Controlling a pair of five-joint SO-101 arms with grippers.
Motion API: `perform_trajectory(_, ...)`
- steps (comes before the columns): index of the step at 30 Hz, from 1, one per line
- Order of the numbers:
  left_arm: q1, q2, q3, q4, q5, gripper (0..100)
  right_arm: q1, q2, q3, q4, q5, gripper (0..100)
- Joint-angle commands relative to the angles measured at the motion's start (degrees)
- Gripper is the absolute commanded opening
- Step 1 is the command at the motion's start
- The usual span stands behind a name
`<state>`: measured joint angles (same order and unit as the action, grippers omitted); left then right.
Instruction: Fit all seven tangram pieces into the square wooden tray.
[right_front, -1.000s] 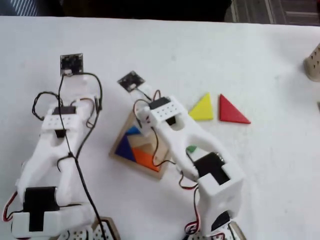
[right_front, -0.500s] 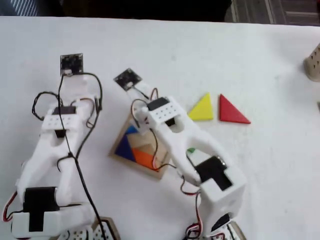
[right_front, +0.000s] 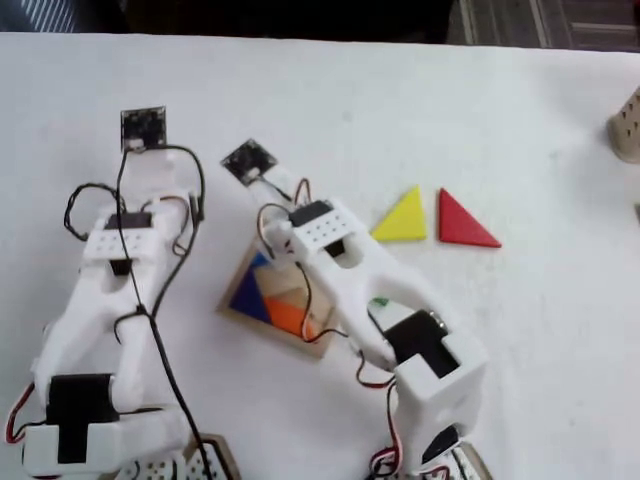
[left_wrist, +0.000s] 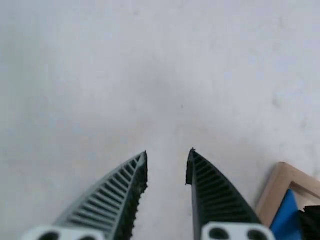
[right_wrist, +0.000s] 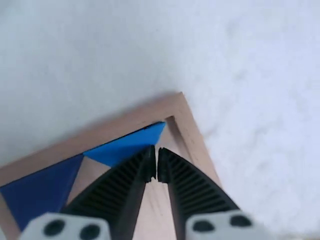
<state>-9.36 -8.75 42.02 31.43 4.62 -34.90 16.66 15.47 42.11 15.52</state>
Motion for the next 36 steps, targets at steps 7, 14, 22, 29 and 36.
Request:
perform_trajectory(7,0.0,-2.4,-0.5,-1.7,0.2,15,0.5,-5.8,-0.5,6.8,0.5,1.9)
perform_trajectory(14,0.0,-2.6,-0.5,-1.7,0.2,15,1.3,-7.5,0.9,8.5,0.5,1.9)
perform_trajectory(22,0.1,-2.7,-0.5,-1.8,0.2,15,11.7,-18.0,1.6,16.8,-3.1,1.9)
perform_trajectory(29,0.1,-2.7,-0.5,-1.8,0.2,15,21.6,-18.8,3.6,18.9,-5.2,2.6)
perform_trajectory(36,0.1,-2.7,-0.5,-1.8,0.2,15,20.2,-20.4,7.6,24.5,-3.7,14.3)
